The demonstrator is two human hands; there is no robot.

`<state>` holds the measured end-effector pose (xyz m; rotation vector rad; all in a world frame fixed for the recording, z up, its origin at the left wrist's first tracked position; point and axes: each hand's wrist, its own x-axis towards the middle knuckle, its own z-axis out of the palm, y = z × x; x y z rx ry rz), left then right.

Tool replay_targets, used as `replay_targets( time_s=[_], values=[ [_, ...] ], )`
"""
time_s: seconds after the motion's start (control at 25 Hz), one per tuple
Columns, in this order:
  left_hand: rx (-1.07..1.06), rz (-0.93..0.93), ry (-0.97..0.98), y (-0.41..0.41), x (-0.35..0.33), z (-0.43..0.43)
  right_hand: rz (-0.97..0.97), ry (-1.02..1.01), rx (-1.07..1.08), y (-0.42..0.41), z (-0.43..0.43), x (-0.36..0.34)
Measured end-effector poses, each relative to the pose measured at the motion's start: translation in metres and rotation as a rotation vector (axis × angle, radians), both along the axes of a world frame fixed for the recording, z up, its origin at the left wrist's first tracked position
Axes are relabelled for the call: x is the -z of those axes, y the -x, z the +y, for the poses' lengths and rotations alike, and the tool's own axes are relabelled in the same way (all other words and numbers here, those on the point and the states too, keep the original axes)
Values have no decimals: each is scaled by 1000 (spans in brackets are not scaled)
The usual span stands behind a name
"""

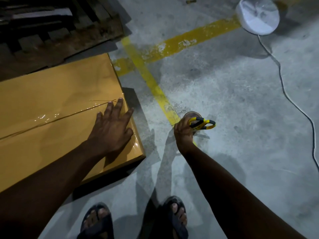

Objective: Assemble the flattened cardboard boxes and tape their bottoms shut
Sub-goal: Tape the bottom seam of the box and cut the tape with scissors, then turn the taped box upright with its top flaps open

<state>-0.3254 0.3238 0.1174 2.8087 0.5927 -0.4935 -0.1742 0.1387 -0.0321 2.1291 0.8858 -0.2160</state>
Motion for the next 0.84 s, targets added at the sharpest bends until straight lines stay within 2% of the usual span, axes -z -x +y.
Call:
replay_targets(
  time_s=[0.16, 0.28, 0.4, 0.48, 0.6, 0.72, 0.84],
  values=[
    [34, 2, 49, 7, -16, 11, 147, -298, 36, 8, 15, -13],
    [23, 15, 38, 22, -31, 37, 304, -632, 95, 21, 51, -59],
    [-9, 27, -13, 42, -52, 75, 293, -972, 214, 42, 89, -102],
    [-44, 66, -66, 67, -71, 105, 304, -1099, 235, 61, 116, -128],
    [-119, 92, -118, 127, -88, 143, 293, -1089, 66, 96, 158, -152],
    [-221, 104, -138, 198, -77, 165, 385, -925, -173, 131, 184, -147],
    [-305, 67, -166, 248, -48, 174, 487, -785, -318, 176, 208, -130]
  ],
)
